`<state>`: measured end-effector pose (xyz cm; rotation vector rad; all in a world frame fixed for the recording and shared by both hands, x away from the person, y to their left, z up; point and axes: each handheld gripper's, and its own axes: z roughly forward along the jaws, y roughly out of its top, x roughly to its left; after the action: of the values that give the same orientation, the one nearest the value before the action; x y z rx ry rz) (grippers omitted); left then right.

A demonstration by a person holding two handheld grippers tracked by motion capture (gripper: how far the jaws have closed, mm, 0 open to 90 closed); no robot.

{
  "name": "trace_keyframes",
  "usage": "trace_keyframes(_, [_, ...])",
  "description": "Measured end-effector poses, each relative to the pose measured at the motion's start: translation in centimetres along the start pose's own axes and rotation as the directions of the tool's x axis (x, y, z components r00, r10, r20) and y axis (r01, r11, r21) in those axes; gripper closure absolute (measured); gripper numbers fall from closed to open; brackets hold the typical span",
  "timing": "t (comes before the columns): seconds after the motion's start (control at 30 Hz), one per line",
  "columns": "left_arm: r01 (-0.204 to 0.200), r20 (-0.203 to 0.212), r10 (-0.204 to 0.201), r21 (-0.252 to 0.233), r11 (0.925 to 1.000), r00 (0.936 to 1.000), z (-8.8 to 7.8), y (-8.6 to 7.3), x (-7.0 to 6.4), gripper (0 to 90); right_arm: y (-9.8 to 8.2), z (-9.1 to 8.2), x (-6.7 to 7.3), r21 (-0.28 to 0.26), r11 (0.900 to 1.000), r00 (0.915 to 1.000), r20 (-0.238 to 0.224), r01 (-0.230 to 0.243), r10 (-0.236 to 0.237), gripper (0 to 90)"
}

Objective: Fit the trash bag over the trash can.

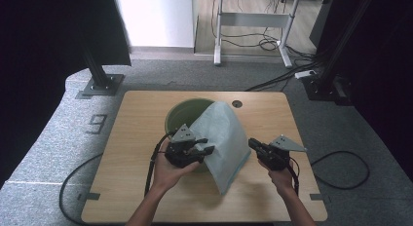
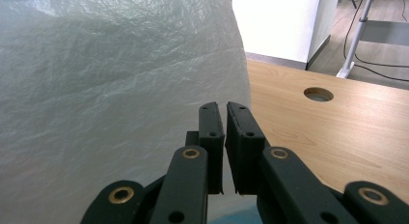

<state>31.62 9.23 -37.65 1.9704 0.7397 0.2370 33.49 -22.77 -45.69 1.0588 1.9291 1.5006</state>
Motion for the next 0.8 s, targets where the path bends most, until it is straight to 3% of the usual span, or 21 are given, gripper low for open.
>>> trace_keyframes(0.27, [0.036,0.026,-0.035,-0.075,0.9965,0.9991,-0.9,0.2,1.1,83.6,-0.1,-0.1,-0.1,0.002,1.0,1.0,0.003,-0.001,0.001,83.1])
trace_keyframes(0.43, [0.06,-0.013,-0.062,-0.133,0.9894,0.998,-1.6,0.7,2.4,88.7,-0.5,-0.4,-0.1,0.003,1.0,1.0,0.004,-0.003,0.003,78.1])
trace_keyframes(0.53, [0.101,-0.079,-0.118,-0.186,0.9773,0.9899,-2.5,1.1,4.1,89.0,-0.8,-1.1,0.3,-0.002,1.0,1.0,0.004,0.009,-0.009,73.1])
trace_keyframes(0.67, [0.159,-0.094,-0.183,-0.213,0.9639,0.9787,-2.9,1.0,5.6,89.1,-1.7,-2.3,1.1,-0.007,1.0,0.9996,-0.001,0.027,-0.027,66.5])
trace_keyframes(0.8, [0.189,-0.096,-0.215,-0.224,0.956,0.972,-3.2,0.8,6.5,89.1,-3.3,-3.3,1.7,0.003,0.999,0.999,0.001,0.045,-0.045,62.4])
